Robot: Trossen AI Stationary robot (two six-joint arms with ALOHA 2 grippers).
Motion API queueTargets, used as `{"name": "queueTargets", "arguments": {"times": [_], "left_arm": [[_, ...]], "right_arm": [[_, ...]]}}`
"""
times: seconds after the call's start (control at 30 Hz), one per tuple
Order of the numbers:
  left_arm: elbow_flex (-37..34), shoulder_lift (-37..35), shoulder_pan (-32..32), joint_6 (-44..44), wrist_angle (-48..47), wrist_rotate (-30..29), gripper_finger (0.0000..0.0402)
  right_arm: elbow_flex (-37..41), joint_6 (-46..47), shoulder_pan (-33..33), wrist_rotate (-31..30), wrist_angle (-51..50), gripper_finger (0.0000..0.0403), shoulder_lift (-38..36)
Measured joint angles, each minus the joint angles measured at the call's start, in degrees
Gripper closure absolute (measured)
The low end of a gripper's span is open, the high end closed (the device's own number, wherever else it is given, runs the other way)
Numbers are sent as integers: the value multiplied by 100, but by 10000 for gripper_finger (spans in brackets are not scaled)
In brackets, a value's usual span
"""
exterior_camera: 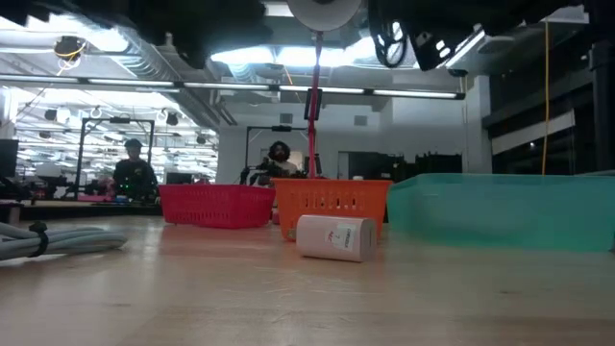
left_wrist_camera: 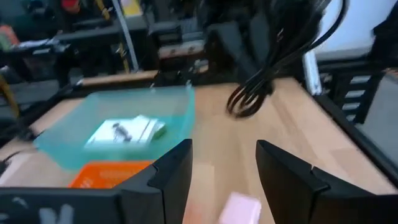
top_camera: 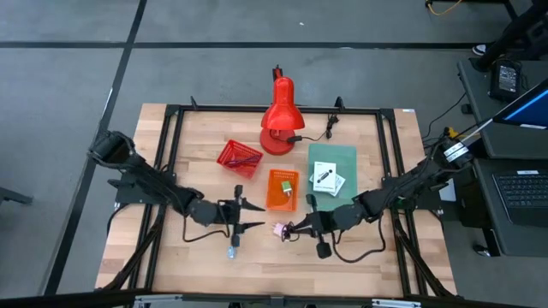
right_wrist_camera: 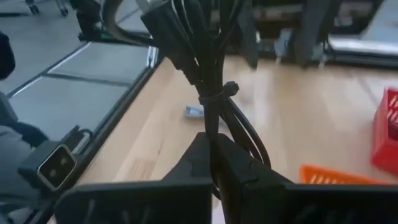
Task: Pick and place items into bin
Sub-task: Put the black USB cable into the red bin
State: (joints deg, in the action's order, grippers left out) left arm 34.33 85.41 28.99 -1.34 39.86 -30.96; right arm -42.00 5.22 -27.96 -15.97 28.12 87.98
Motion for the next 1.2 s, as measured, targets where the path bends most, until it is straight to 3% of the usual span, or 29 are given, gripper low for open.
{"name": "queueTargets", "arguments": {"times": [0.23, 0.5, 0.83, 1.2], "left_arm": [[2, 493, -447, 306, 1166, 841, 230], [226, 808, -756, 353, 1574, 1579, 230], [676, 1295, -1109, 574, 1547, 1715, 231], [699, 1324, -1237, 673, 1568, 2064, 254]], "right_arm": [[260, -506, 171, -96, 894, 403, 7], [291, -557, 487, -94, 1141, 403, 186], [293, -561, 661, 62, 1330, 403, 355], [291, -593, 659, 81, 1331, 403, 355]]}}
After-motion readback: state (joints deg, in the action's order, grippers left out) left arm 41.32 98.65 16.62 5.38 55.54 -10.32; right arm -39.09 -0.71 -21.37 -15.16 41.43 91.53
